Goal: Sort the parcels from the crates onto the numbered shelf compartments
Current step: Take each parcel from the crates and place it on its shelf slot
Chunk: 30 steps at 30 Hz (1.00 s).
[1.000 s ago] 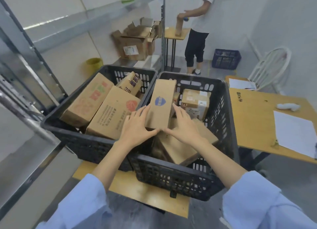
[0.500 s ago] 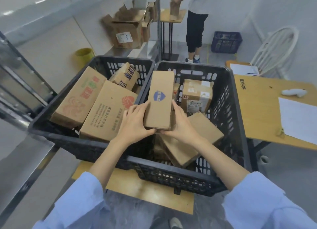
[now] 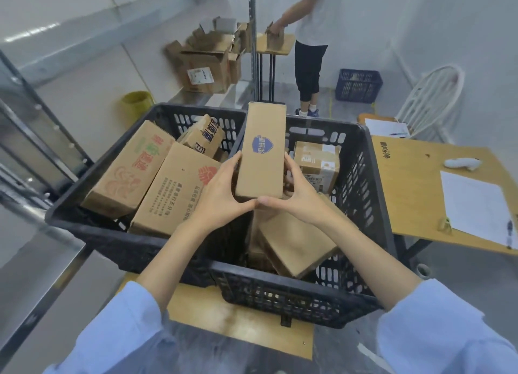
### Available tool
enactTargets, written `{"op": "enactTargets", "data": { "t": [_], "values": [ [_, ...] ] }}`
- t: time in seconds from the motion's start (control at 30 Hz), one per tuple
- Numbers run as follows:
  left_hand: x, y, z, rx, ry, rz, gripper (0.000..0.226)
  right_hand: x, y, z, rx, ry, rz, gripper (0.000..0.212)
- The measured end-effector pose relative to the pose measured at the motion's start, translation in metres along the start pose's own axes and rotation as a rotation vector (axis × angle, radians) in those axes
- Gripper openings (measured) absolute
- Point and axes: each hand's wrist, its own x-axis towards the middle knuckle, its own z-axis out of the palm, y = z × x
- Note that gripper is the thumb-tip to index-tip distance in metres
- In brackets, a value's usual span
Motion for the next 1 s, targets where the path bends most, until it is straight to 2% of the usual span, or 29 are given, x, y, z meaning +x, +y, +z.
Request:
{"op": "enactTargets", "data": {
  "t": [0.17, 0.23, 0.33, 0.4, 0.5, 0.7, 0.87, 0.93, 1.0],
  "values": [
    [0.001, 0.011, -0.02, -0.109, 0.058, -0.034, 0.097, 0.013, -0.025, 0.0, 0.095, 0.042, 0.001, 0.078],
    [-0.002, 0.014, -0.029, -0.195, 0.084, -0.06, 0.096, 0.019, -0.033, 0.002, 0.103, 0.03, -0.027, 0.075],
    [-0.009, 0.015, -0.045, -0.249, 0.135, -0.06, 0.093, 0.025, -0.047, 0.011, 0.092, -0.014, -0.073, 0.086],
    [-0.016, 0.017, -0.058, -0.227, 0.178, -0.08, 0.092, 0.029, -0.059, 0.02, 0.072, -0.049, -0.102, 0.097],
    [-0.031, 0.019, -0.078, -0.161, 0.276, -0.115, 0.089, 0.032, -0.078, 0.036, 0.001, -0.124, -0.196, 0.102],
    [-0.084, 0.019, -0.12, -0.054, 0.439, -0.211, 0.081, 0.04, -0.111, 0.084, 0.088, -0.292, -0.291, 0.091],
    [-0.142, 0.018, -0.147, -0.108, 0.543, -0.315, 0.071, 0.034, -0.13, 0.139, 0.195, -0.446, -0.374, 0.078],
    [-0.165, 0.018, -0.155, -0.096, 0.581, -0.363, 0.077, 0.029, -0.137, 0.161, 0.207, -0.509, -0.409, 0.077],
    [-0.187, 0.019, -0.161, -0.043, 0.611, -0.405, 0.093, 0.022, -0.147, 0.182, 0.189, -0.559, -0.433, 0.084]
  ]
}}
